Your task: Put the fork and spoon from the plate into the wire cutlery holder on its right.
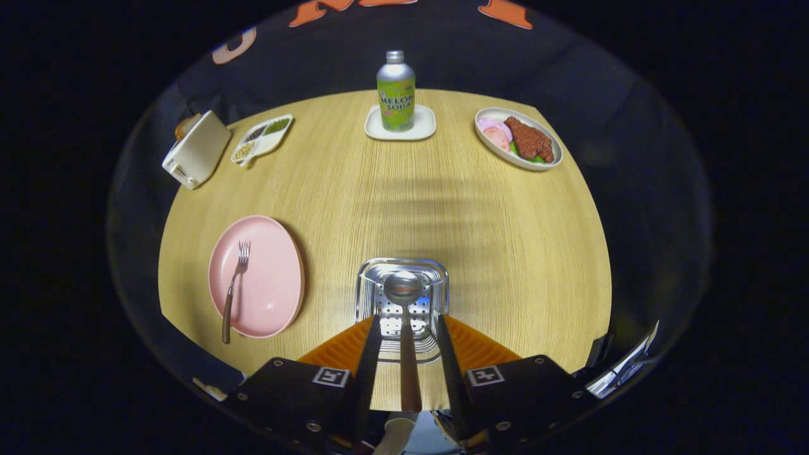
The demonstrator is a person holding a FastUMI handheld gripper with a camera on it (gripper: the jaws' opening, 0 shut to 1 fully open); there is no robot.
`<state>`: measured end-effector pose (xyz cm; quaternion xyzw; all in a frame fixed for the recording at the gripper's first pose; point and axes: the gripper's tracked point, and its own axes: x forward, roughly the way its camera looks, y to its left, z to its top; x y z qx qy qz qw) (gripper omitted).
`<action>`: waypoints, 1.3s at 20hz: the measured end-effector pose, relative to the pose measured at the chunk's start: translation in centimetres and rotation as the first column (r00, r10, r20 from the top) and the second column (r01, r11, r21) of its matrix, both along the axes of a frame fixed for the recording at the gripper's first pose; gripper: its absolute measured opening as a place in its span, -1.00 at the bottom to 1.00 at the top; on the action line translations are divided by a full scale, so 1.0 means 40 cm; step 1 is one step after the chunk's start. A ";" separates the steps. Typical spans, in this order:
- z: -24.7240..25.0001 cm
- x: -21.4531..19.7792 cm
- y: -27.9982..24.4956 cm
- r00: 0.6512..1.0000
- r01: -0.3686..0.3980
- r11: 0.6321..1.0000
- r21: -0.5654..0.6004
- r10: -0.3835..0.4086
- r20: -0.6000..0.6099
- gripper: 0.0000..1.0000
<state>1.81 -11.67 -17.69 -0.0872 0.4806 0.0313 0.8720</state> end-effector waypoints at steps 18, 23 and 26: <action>0.029 -0.131 0.534 0.867 -0.052 0.980 0.192 -0.051 0.496 0.98; -0.045 -0.113 0.642 0.884 -0.129 0.983 0.132 0.053 0.464 0.75; -0.102 -0.109 0.655 0.912 -0.106 0.983 0.153 0.034 0.409 0.35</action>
